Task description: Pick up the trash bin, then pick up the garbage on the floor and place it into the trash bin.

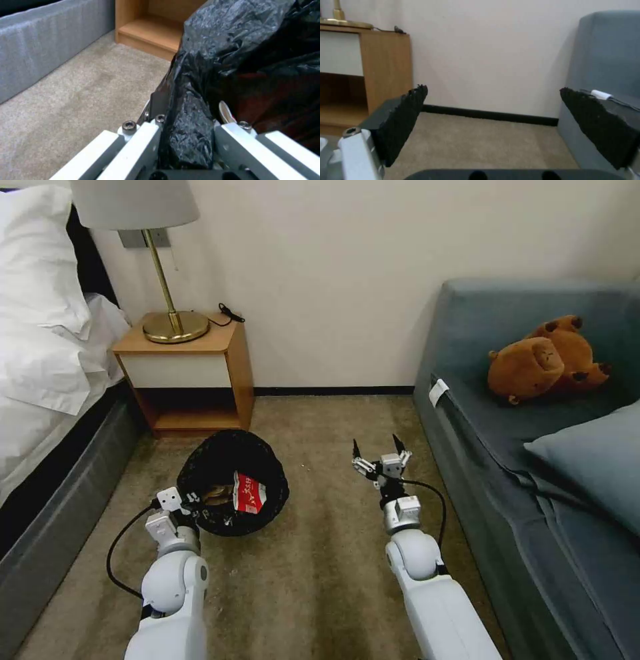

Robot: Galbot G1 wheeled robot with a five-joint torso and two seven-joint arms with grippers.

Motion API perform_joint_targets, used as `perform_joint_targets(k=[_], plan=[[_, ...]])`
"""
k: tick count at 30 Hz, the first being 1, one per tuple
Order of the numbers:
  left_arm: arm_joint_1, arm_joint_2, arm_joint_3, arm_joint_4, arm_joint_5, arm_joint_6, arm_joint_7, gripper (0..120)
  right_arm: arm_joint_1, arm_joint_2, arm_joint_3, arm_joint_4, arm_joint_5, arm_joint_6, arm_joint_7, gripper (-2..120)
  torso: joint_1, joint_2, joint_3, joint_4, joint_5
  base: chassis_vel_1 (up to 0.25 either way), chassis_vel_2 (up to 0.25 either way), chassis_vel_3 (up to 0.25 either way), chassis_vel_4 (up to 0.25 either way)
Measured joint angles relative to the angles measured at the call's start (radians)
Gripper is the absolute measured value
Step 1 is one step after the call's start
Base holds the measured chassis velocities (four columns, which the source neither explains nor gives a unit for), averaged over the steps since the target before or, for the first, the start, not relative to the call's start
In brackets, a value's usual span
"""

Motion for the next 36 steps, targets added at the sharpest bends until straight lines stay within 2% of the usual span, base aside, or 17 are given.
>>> perform_joint_targets(k=[7,9,13,15,16,18,22,24,28,30,31,33,34,36], plan=[[-0.009,0.000,-0.007,0.006,-0.035,0.003,-0.002,2,-0.006,0.002,0.011,-0.007,-0.009,0.017,-0.023,100,0.000,0.000,0.000,0.0001,0.0000,0.000,0.000,0.000,0.000],[-0.015,0.002,-0.008,0.000,-0.105,0.025,-0.010,2,-0.010,0.002,0.015,-0.008,-0.011,0.026,-0.035,100,0.000,0.000,0.000,0.0001,0.0000,0.000,0.000,0.000,0.000],[-0.032,0.006,-0.016,0.013,-0.169,0.035,-0.019,2,-0.016,0.002,0.018,-0.008,-0.012,0.035,-0.045,100,0.000,0.000,0.000,0.0000,0.0001,0.000,0.000,0.000,0.000],[-0.054,0.013,-0.025,0.047,-0.227,0.045,-0.036,2,-0.022,0.001,0.024,-0.011,-0.017,0.042,-0.053,100,0.000,0.000,0.000,0.0002,-0.0001,0.000,0.000,0.000,0.000],[-0.054,0.013,-0.025,0.047,-0.227,0.045,-0.036,2,-0.022,0.001,0.024,-0.011,-0.017,0.042,-0.053,100,0.000,0.000,0.000,0.0002,-0.0001,0.000,0.000,0.000,0.000],[-0.087,0.020,-0.034,0.085,-0.298,0.055,-0.055,2,-0.029,-0.004,0.032,-0.010,-0.020,0.049,-0.067,100,0.000,0.000,0.000,0.0001,-0.0001,0.000,0.000,0.000,0.000],[-0.112,0.023,-0.040,0.120,-0.335,0.056,-0.068,2,-0.035,-0.006,0.039,-0.005,-0.021,0.055,-0.081,100,0.000,0.000,0.000,0.0000,0.0000,0.000,0.000,0.000,0.000],[-0.147,0.026,-0.052,0.164,-0.398,0.051,-0.089,2,-0.046,-0.010,0.048,0.000,-0.021,0.065,-0.101,100,0.000,0.000,0.000,0.0001,-0.0001,0.000,0.000,0.000,0.000],[-0.169,0.027,-0.059,0.187,-0.438,0.044,-0.104,2,-0.055,-0.013,0.054,0.001,-0.023,0.074,-0.112,100,0.000,0.000,0.000,0.0000,-0.0001,0.000,0.000,0.000,0.000],[-0.203,0.030,-0.062,0.226,-0.483,0.014,-0.141,2,-0.066,-0.014,0.060,0.001,-0.025,0.088,-0.127,100,0.000,0.000,0.000,0.0002,-0.0001,0.000,0.000,0.000,0.000],[-0.203,0.030,-0.062,0.226,-0.483,0.014,-0.141,2,-0.066,-0.014,0.060,0.001,-0.025,0.088,-0.127,100,0.000,0.000,0.000,0.0002,-0.0001,0.000,0.000,0.000,0.000],[-0.240,0.035,-0.058,0.268,-0.524,-0.011,-0.193,2,-0.075,-0.014,0.062,-0.001,-0.028,0.097,-0.138,100,0.000,0.000,0.000,0.0001,-0.0001,0.000,0.000,0.000,0.000],[-0.240,0.035,-0.058,0.268,-0.524,-0.011,-0.193,2,-0.075,-0.014,0.062,-0.001,-0.028,0.097,-0.138,100,0.000,0.000,0.000,0.0001,-0.0001,0.000,0.000,0.000,0.000],[-0.284,0.038,-0.057,0.318,-0.555,-0.028,-0.251,2,-0.083,-0.016,0.067,-0.003,-0.030,0.110,-0.157,100,0.000,0.000,0.000,0.0001,0.0000,0.000,0.000,0.000,0.000]])
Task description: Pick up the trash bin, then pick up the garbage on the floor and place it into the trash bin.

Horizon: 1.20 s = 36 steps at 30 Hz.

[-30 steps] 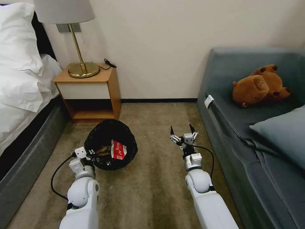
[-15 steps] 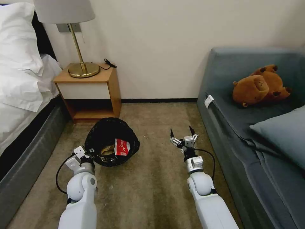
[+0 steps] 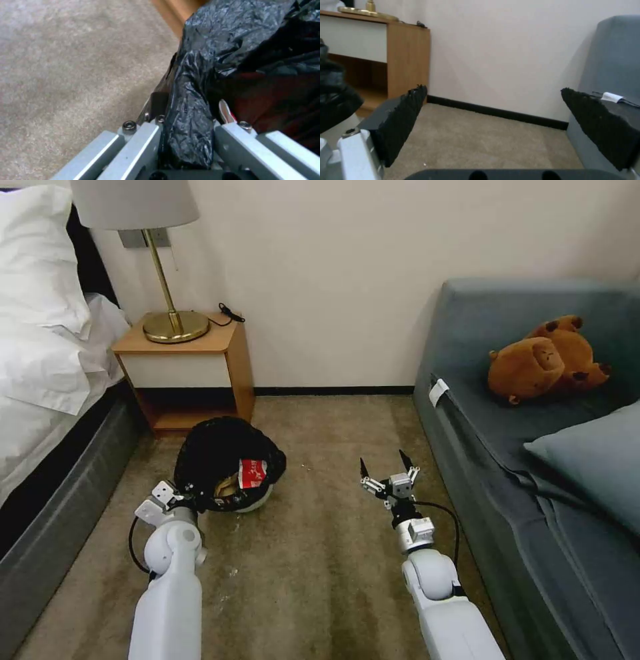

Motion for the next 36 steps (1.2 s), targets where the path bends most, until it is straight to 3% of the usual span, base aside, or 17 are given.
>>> perform_joint_targets(k=[16,24,36], plan=[[-0.065,-0.007,-0.006,0.138,-0.031,-0.041,-0.071,2,-0.026,-0.009,0.037,-0.004,0.014,0.038,-0.078,100,0.000,0.000,0.000,0.0005,0.0011,0.000,0.000,0.000,0.000],[-0.071,-0.001,-0.006,0.144,-0.044,-0.035,-0.065,3,-0.048,-0.015,0.049,0.004,0.024,0.044,-0.115,100,0.000,0.000,0.000,0.0003,0.0000,0.000,0.000,0.000,0.000],[-0.060,-0.003,0.000,0.111,-0.043,-0.014,-0.049,45,-0.051,-0.013,0.051,-0.010,0.019,0.068,-0.155,100,0.000,0.000,0.000,-0.0004,-0.0010,0.000,0.000,0.000,0.000]])
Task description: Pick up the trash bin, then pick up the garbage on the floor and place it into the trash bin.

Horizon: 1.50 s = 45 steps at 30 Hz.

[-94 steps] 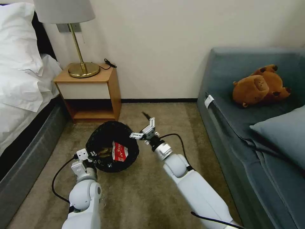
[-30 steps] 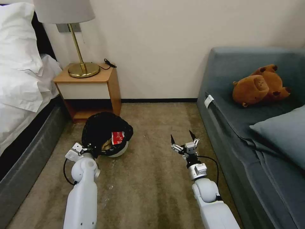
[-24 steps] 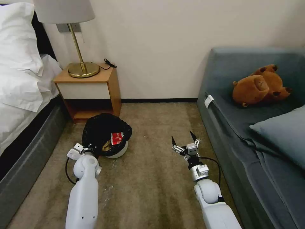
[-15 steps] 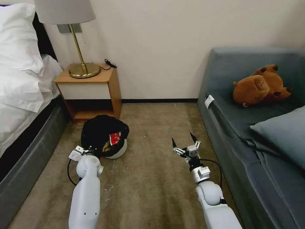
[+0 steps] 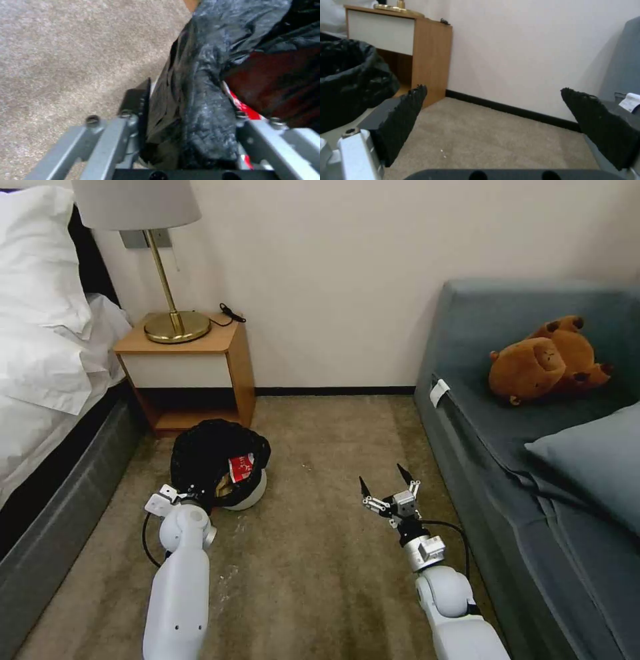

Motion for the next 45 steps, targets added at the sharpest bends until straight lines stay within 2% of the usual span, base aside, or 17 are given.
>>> perform_joint_targets(k=[2,3,6,10,12,14,25,36,39,40,41,42,44,45], plan=[[0.004,0.000,0.000,-0.018,0.003,0.001,0.005,55,0.000,0.001,0.001,-0.006,-0.001,0.008,-0.008,100,0.000,0.000,0.000,0.0001,0.0008,0.000,0.000,0.000,0.000],[0.004,0.000,0.000,-0.018,0.003,0.001,0.005,55,0.000,0.001,0.001,-0.006,-0.001,0.008,-0.008,100,0.000,0.000,0.000,0.0001,0.0008,0.000,0.000,0.000,0.000],[0.009,0.000,-0.001,-0.031,0.009,0.002,0.012,73,-0.003,0.001,0.002,-0.011,-0.003,0.020,-0.019,100,0.000,0.000,0.000,0.0002,0.0008,0.000,0.000,0.000,0.000],[0.012,0.000,-0.001,-0.035,0.014,0.002,0.016,81,-0.006,0.002,0.002,-0.014,-0.004,0.026,-0.022,100,0.000,0.000,0.000,0.0003,0.0009,0.000,0.000,0.000,0.000],[0.017,0.000,-0.003,-0.042,0.023,0.000,0.025,94,-0.014,0.002,0.003,-0.018,-0.008,0.034,-0.030,100,0.000,0.000,0.000,0.0003,0.0009,0.000,0.000,0.000,0.000],[0.019,0.000,-0.003,-0.046,0.026,-0.002,0.032,97,-0.016,0.002,0.003,-0.019,-0.010,0.037,-0.033,100,0.000,0.000,0.000,0.0003,0.0010,0.000,0.000,0.000,0.000],[0.033,-0.002,-0.001,-0.078,0.060,-0.014,0.075,97,-0.021,0.007,-0.005,-0.022,-0.011,0.043,-0.039,100,0.000,0.000,0.000,0.0004,0.0010,0.000,0.000,0.000,0.000],[0.079,-0.001,0.000,-0.144,0.142,-0.052,0.185,97,-0.030,0.007,-0.001,-0.030,-0.009,0.061,-0.046,100,0.000,0.000,0.000,0.0004,0.0010,0.000,0.000,0.000,0.000],[0.098,-0.001,0.002,-0.167,0.214,-0.071,0.245,97,-0.033,0.008,0.003,-0.030,-0.008,0.066,-0.046,100,0.000,0.000,0.000,0.0005,0.0010,0.000,0.000,0.000,0.000],[0.098,-0.001,0.002,-0.167,0.214,-0.071,0.245,97,-0.033,0.008,0.003,-0.030,-0.008,0.066,-0.046,100,0.000,0.000,0.000,0.0005,0.0010,0.000,0.000,0.000,0.000],[0.105,-0.001,0.003,-0.172,0.259,-0.084,0.280,97,-0.033,0.008,0.006,-0.031,-0.007,0.067,-0.045,100,0.000,0.000,0.000,0.0004,0.0010,0.000,0.000,0.000,0.000],[0.105,-0.001,0.003,-0.172,0.259,-0.084,0.280,97,-0.033,0.008,0.006,-0.031,-0.007,0.067,-0.045,100,0.000,0.000,0.000,0.0004,0.0010,0.000,0.000,0.000,0.000],[0.128,0.000,0.006,-0.180,0.376,-0.128,0.393,97,-0.033,0.012,0.007,-0.032,-0.004,0.068,-0.030,100,0.000,0.000,0.000,0.0005,0.0010,0.000,0.000,0.000,0.000],[0.128,0.000,0.006,-0.180,0.376,-0.128,0.393,97,-0.033,0.012,0.007,-0.032,-0.004,0.068,-0.030,100,0.000,0.000,0.000,0.0005,0.0010,0.000,0.000,0.000,0.000]])
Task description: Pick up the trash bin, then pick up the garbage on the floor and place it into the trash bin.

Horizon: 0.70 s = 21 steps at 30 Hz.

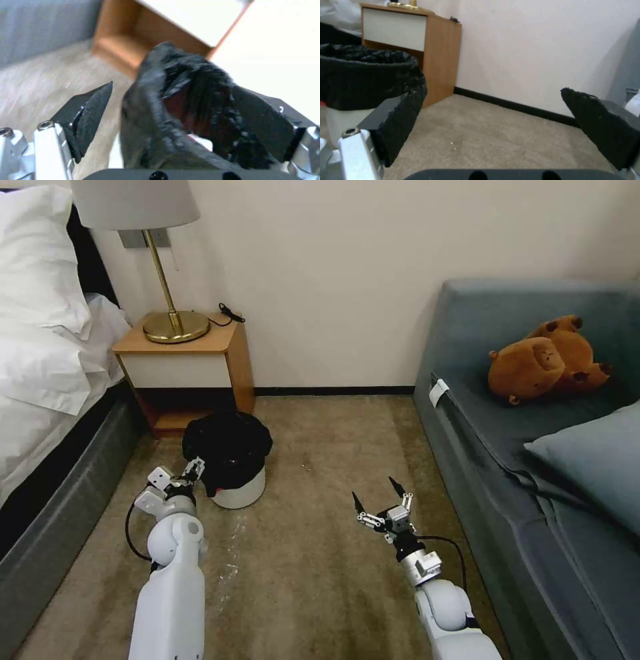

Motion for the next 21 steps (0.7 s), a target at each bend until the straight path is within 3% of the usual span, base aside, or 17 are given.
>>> perform_joint_targets(k=[2,5,8,11,13,21], plan=[[0.031,0.002,0.012,-0.021,0.103,-0.037,0.110,97,0.003,0.006,-0.008,0.002,0.002,-0.013,0.065,100,0.000,0.000,0.000,-0.0002,0.0000,0.000,0.000,0.000,0.000],[0.047,0.004,0.013,-0.032,0.199,-0.075,0.164,97,0.012,0.013,-0.012,-0.002,-0.004,-0.017,0.122,100,0.000,0.000,0.000,0.0000,0.0000,0.000,0.000,0.000,0.000],[0.054,0.005,0.015,-0.033,0.264,-0.109,0.183,97,0.018,0.019,-0.016,-0.005,-0.002,-0.020,0.168,100,0.000,0.000,0.000,0.0001,0.0000,0.000,0.000,0.000,0.000],[0.063,0.005,0.014,-0.024,0.404,-0.208,0.193,97,0.021,0.025,-0.024,-0.009,0.030,-0.027,0.236,100,0.000,0.000,0.000,0.0000,0.0001,0.000,0.000,0.000,0.000],[0.067,0.004,0.013,-0.020,0.440,-0.236,0.193,97,0.021,0.025,-0.024,-0.012,0.038,-0.025,0.241,100,0.000,0.000,0.000,0.0000,-0.0001,0.000,0.000,0.000,0.000],[0.103,-0.011,0.040,0.005,0.483,-0.279,0.199,97,0.055,0.021,-0.010,-0.021,0.048,-0.014,0.277,100,0.000,0.000,0.000,-0.0001,-0.0001,0.000,0.000,0.000,0.000]])
